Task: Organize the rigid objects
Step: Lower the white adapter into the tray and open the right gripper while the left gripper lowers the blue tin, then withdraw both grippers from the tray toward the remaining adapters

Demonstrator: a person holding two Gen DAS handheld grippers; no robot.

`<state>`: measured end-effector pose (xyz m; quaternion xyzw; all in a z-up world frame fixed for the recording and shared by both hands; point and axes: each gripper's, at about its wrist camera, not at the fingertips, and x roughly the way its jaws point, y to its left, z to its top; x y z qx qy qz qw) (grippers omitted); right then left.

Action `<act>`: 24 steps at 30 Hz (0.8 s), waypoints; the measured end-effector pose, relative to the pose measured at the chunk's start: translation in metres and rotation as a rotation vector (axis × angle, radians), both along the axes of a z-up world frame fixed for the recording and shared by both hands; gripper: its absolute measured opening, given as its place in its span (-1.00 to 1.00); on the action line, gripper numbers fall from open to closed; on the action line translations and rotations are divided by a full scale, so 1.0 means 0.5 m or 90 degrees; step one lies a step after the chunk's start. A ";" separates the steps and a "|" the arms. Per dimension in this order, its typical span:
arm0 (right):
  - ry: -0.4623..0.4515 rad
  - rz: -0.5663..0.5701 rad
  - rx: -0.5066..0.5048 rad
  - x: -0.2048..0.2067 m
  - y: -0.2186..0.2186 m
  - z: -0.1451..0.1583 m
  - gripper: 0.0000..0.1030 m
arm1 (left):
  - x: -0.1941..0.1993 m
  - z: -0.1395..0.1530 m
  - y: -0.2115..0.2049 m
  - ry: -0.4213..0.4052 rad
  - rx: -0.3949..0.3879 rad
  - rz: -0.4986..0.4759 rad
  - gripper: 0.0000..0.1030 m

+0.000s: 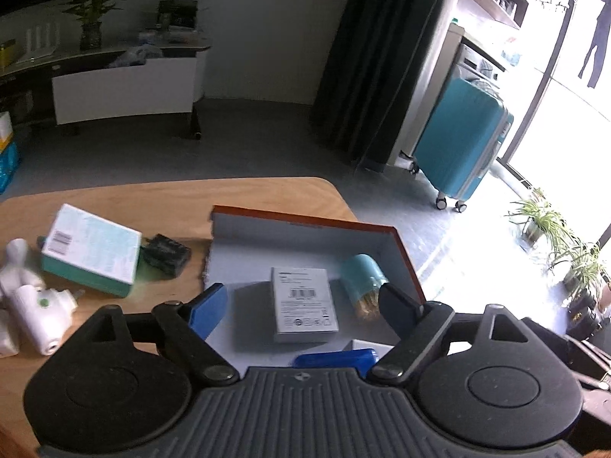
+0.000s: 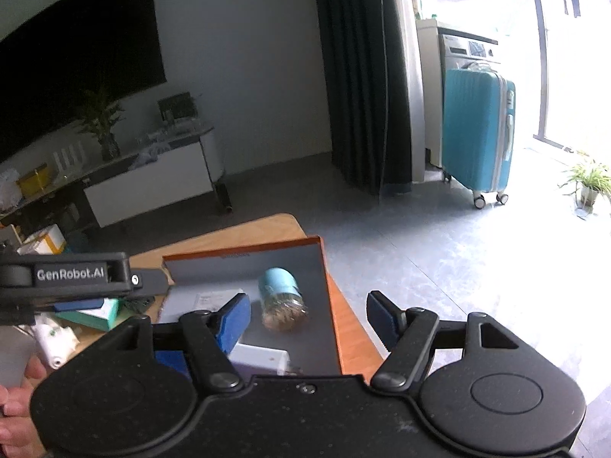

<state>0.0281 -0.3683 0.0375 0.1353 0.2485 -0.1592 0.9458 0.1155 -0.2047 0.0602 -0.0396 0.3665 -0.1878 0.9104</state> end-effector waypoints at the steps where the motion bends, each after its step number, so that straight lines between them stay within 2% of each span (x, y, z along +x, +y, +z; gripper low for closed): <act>1: -0.005 0.004 -0.003 -0.002 0.005 0.004 0.59 | -0.003 0.002 0.007 -0.002 0.002 0.004 0.73; 9: -0.012 0.054 -0.020 0.005 0.068 0.022 0.65 | -0.031 0.018 0.077 -0.008 0.015 0.049 0.84; 24: 0.005 0.147 -0.020 0.049 0.194 0.017 0.69 | -0.067 0.012 0.224 -0.006 0.014 0.127 0.86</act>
